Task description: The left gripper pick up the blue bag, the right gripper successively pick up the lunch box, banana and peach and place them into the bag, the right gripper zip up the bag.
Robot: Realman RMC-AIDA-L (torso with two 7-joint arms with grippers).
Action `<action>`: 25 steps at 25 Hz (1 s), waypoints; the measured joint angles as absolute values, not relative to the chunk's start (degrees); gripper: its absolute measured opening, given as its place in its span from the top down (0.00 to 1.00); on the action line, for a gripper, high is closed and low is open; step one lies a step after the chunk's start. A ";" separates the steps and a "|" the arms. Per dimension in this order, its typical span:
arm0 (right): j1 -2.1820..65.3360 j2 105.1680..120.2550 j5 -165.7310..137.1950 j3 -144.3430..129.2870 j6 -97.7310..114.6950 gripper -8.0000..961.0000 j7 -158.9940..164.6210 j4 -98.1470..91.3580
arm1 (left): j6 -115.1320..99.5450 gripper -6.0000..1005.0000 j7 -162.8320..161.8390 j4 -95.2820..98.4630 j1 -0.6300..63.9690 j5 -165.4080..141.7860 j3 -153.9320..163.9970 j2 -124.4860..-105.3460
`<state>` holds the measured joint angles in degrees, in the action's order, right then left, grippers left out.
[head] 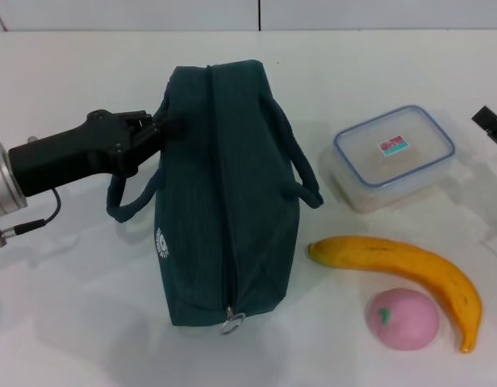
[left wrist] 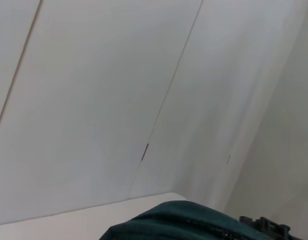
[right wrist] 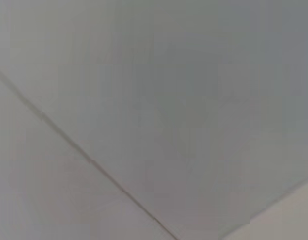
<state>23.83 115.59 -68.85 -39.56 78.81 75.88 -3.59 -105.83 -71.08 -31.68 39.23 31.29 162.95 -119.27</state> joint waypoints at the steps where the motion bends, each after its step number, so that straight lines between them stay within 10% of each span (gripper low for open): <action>1: 24.06 115.70 -68.16 -39.54 78.03 0.13 76.71 -2.72 | -105.83 0.94 -70.89 -31.65 39.21 31.29 162.95 -119.27; 25: 30.75 116.17 -66.52 -41.69 65.79 0.13 94.58 1.39 | -105.98 0.94 -66.97 -29.86 38.74 30.97 162.95 -119.23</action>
